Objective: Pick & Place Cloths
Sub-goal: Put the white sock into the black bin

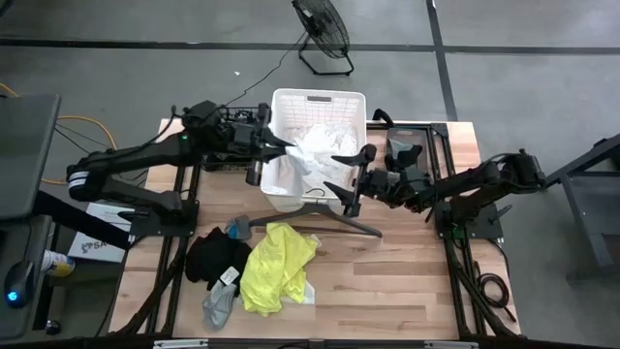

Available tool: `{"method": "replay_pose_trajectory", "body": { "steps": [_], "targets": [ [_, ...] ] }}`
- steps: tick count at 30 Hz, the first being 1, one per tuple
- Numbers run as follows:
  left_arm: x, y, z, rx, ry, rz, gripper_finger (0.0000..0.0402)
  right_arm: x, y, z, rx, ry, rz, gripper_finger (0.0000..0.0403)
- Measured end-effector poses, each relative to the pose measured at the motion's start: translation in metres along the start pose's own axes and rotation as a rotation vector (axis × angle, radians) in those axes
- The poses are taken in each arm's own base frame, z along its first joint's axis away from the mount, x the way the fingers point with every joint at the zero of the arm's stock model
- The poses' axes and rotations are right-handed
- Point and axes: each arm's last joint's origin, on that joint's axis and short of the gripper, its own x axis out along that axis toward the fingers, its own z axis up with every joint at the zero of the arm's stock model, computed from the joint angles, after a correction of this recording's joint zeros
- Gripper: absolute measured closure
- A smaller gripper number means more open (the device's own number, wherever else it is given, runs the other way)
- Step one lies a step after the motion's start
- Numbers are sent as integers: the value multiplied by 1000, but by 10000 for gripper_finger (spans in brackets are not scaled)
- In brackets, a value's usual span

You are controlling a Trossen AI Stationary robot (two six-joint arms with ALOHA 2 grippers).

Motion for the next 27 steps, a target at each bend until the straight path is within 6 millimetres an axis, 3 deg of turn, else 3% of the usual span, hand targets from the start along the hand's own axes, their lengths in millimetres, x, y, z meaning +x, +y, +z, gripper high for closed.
{"method": "replay_pose_trajectory", "body": {
  "steps": [11, 27],
  "targets": [
    [38, 8, -36, -28, -32, -57, 401, 0, 0, 0, 5, -6, 32, 94],
    [64, 5, -53, -88, -154, -138, 401, 3, -11, -5, 137, 16, 15, 94]
  ]
}}
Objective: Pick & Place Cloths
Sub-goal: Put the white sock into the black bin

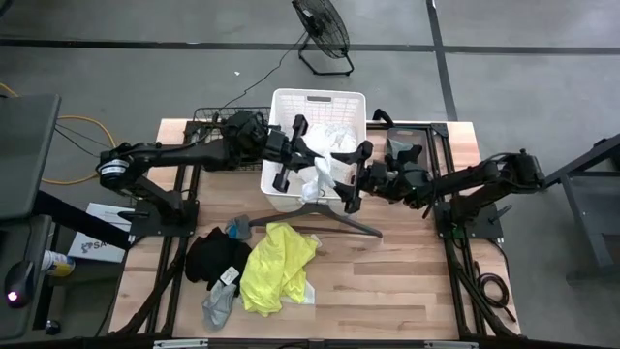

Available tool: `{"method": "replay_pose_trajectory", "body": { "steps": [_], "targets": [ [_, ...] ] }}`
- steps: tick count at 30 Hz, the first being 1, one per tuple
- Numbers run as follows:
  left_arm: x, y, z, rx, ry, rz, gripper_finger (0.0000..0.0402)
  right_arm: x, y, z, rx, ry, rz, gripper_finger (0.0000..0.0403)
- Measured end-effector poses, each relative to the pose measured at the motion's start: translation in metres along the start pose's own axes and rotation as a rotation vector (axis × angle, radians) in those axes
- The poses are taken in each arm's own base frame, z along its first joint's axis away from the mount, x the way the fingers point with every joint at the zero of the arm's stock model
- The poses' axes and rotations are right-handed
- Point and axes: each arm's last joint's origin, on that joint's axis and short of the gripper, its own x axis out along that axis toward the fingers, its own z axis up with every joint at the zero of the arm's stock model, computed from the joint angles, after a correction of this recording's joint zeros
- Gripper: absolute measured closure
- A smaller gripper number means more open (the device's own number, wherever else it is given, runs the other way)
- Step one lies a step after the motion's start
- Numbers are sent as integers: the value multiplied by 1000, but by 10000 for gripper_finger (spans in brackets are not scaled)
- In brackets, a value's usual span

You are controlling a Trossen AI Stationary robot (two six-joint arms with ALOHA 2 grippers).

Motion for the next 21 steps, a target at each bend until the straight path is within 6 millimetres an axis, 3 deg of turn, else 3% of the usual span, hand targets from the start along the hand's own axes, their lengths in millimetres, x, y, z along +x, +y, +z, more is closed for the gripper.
{"method": "replay_pose_trajectory", "body": {
  "steps": [13, 21],
  "targets": [
    [3, -4, -2, 12, 6, -17, 401, 1, 0, 2, 29, -22, 112, 94],
    [3, -5, -2, 12, 6, -24, 401, 20, -8, 10, 17, 15, 135, 94]
  ]
}}
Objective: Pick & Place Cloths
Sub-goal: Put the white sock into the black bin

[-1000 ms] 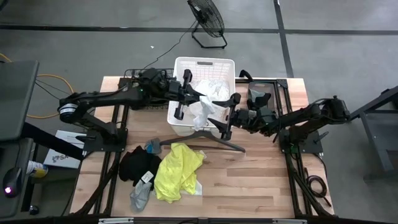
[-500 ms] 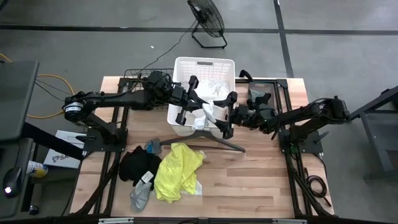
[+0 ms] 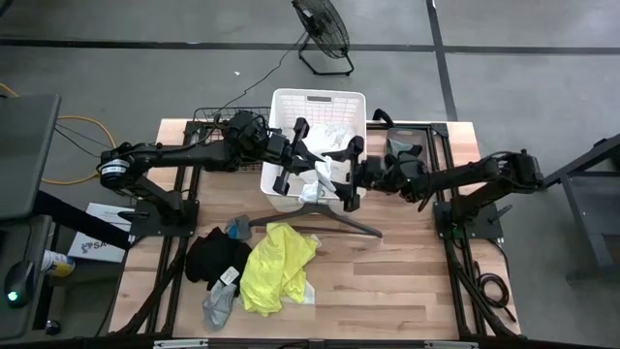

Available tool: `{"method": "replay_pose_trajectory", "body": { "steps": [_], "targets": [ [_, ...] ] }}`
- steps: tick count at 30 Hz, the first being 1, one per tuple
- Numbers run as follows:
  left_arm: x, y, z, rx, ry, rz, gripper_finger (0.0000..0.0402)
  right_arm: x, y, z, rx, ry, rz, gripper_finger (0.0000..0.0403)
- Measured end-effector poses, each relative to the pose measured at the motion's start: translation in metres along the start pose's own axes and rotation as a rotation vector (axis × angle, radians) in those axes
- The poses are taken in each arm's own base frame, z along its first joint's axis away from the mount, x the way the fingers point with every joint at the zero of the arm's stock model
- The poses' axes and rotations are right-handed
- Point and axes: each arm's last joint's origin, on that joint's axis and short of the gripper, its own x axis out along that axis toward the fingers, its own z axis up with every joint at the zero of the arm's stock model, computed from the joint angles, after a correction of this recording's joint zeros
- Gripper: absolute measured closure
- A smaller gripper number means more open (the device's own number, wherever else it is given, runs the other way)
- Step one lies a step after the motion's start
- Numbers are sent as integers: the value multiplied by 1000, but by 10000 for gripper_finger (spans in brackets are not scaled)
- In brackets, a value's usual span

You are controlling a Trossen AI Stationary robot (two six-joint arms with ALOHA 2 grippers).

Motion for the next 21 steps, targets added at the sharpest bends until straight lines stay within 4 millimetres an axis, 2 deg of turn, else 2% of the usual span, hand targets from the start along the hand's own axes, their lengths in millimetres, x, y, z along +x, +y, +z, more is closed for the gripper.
{"method": "replay_pose_trajectory", "body": {
  "steps": [5, 8, 12, 18, 19, 21],
  "targets": [
    [0, 0, -1, -8, 11, -1, 401, 2, 1, -2, 1, 37, 15, 102],
    [0, 0, -2, -13, 18, -2, 401, 2, 1, -2, 2, 42, 13, 134],
    [0, 0, -3, -19, 27, -2, 401, 2, 0, -4, 1, 59, -33, 213],
    [0, 0, -3, -21, 30, -1, 401, 2, -1, -4, 1, 60, -38, 363],
    [0, 0, -4, -22, 32, -2, 401, 2, -1, -4, 0, 61, -38, 381],
    [0, 0, -5, -29, 43, 0, 401, 2, -1, -5, 11, 67, -38, 389]
  ]
}}
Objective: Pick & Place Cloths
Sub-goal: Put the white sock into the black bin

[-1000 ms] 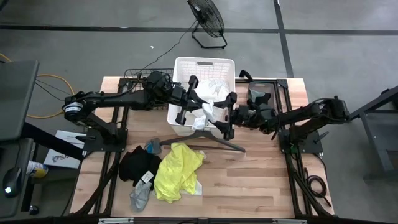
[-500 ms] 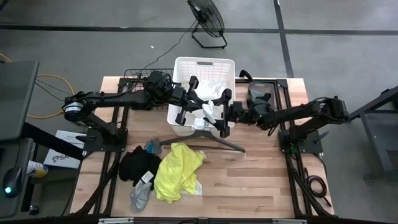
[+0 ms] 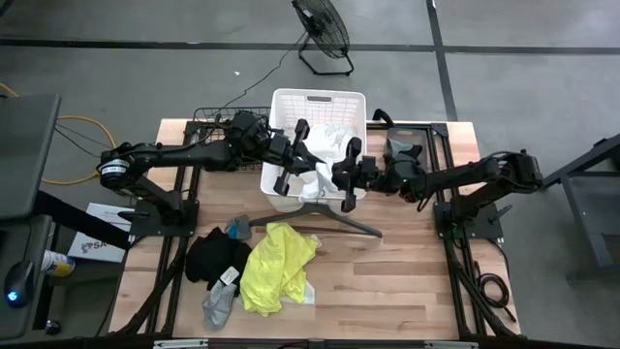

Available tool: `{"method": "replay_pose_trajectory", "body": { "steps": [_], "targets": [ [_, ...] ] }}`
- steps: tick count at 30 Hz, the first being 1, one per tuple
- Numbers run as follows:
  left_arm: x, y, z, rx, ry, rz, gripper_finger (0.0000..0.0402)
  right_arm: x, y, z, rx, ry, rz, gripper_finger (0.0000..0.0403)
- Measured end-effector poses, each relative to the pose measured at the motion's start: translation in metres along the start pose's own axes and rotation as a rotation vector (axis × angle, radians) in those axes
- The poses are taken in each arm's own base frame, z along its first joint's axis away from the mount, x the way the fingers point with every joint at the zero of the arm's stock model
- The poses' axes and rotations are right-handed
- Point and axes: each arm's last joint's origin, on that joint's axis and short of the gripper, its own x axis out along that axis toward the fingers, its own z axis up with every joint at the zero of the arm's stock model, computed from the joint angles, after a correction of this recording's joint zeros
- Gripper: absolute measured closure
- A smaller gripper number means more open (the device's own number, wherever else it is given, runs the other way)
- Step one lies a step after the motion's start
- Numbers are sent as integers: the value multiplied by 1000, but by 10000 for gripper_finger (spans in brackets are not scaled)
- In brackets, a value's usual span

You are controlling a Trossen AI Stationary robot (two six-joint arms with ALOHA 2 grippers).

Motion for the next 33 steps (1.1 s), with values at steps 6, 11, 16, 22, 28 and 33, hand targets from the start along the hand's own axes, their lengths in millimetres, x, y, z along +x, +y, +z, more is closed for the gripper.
{"method": "replay_pose_trajectory", "body": {
  "steps": [6, 11, 16, 22, 28, 33],
  "targets": [
    [0, 1, -1, -18, 15, 23, 363, 0, 0, -1, 32, 9, 0, 394],
    [-2, 1, 2, 2, 11, 57, 291, 0, 0, -1, 34, 14, -1, 395],
    [-8, -2, 15, 17, -10, 65, 208, -3, -1, 4, 32, 35, -44, 396],
    [-20, -8, 35, 47, -12, 69, 152, -11, -2, 18, 31, 32, -54, 397],
    [-38, -15, 52, 76, 61, 146, 143, -23, -6, 37, 21, 42, -139, 397],
    [-54, -22, 61, 64, 143, 217, 143, -37, -9, 54, -2, 43, -213, 397]
  ]
}}
